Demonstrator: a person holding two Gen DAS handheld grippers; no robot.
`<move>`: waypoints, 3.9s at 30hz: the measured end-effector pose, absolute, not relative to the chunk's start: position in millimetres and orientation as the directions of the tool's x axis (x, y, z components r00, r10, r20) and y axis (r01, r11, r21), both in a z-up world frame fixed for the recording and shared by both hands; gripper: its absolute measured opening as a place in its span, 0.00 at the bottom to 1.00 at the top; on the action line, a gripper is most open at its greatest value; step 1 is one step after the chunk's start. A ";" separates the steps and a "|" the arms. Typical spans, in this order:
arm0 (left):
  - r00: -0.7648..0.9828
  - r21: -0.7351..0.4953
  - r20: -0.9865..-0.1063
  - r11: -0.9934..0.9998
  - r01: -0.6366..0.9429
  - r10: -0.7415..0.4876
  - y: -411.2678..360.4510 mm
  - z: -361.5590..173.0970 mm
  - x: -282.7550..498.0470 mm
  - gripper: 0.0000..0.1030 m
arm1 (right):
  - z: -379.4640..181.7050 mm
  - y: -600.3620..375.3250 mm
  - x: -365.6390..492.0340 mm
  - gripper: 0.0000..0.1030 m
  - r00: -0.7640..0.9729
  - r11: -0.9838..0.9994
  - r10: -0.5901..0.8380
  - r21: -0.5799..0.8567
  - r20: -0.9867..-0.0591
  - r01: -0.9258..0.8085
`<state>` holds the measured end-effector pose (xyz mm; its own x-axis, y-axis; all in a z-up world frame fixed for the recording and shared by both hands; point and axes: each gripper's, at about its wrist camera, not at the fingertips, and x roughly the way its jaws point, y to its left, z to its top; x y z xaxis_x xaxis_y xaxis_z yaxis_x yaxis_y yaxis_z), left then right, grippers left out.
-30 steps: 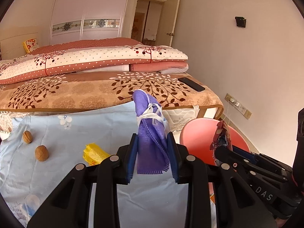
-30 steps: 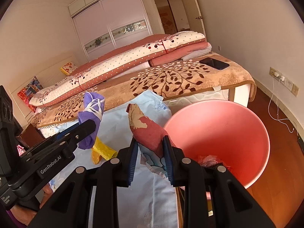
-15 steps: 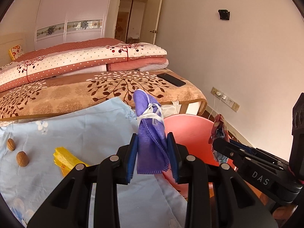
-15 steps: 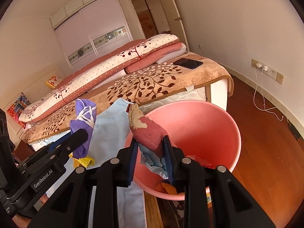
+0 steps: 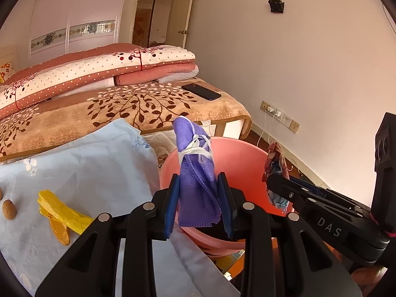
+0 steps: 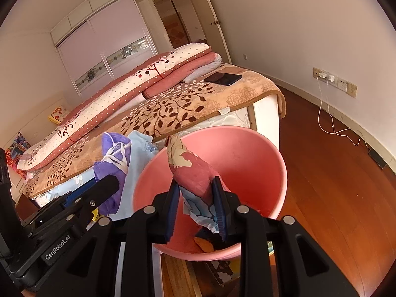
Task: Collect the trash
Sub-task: 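Carry the purple bag in the left tool while the right tool carries the wrapper to the bucket, then open both tools to drop the purple bag and wrapper into the bucket, then move both open tools back toward the yellow bag and orange peel, then grasp the yellow plastic bag with the right tool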
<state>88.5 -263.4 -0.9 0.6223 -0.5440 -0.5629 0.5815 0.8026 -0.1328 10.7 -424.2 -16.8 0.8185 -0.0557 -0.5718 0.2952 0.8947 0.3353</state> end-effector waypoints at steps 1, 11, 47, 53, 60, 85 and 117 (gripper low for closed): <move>0.619 -0.131 -0.565 0.801 0.585 -0.545 -265.3 -2.0 88.5 0.30 | -17.9 -425.7 10.7 0.25 0.817 0.893 -0.059 0.335 -0.574 0.299; 0.579 -0.132 -0.605 0.786 0.603 -0.546 -281.2 -16.5 92.4 0.30 | -28.5 -433.7 12.2 0.26 0.803 0.883 -0.066 0.340 -0.592 0.324; 0.574 -0.164 -0.621 0.805 0.570 -0.534 -257.6 -8.2 89.4 0.44 | -21.5 -423.4 6.6 0.48 0.807 0.884 -0.083 0.331 -0.584 0.331; 0.596 -0.158 -0.623 0.827 0.539 -0.508 -237.5 -3.6 88.6 0.44 | -15.8 -409.7 4.4 0.48 0.815 0.896 -0.062 0.327 -0.576 0.300; 0.642 -0.129 -0.607 0.855 0.502 -0.469 -205.5 3.8 83.9 0.44 | -11.0 -384.7 7.5 0.48 0.820 0.920 -0.020 0.310 -0.572 0.239; 0.763 -0.113 -0.581 0.957 0.269 -0.283 -74.3 1.9 86.9 0.44 | -19.7 -255.0 61.0 0.48 0.751 0.971 0.205 0.225 -0.628 -0.077; 0.719 -0.206 -0.638 0.961 0.186 -0.276 -34.5 -21.1 102.7 0.44 | -60.8 -200.7 146.5 0.05 0.639 0.970 0.232 0.131 -0.733 -0.203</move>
<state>102.7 -34.5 -21.1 0.7191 -0.2760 -0.6378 0.1856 0.9607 -0.2064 146.5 -200.7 -60.8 0.6388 0.2323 -0.7334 -0.2026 0.9705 0.1310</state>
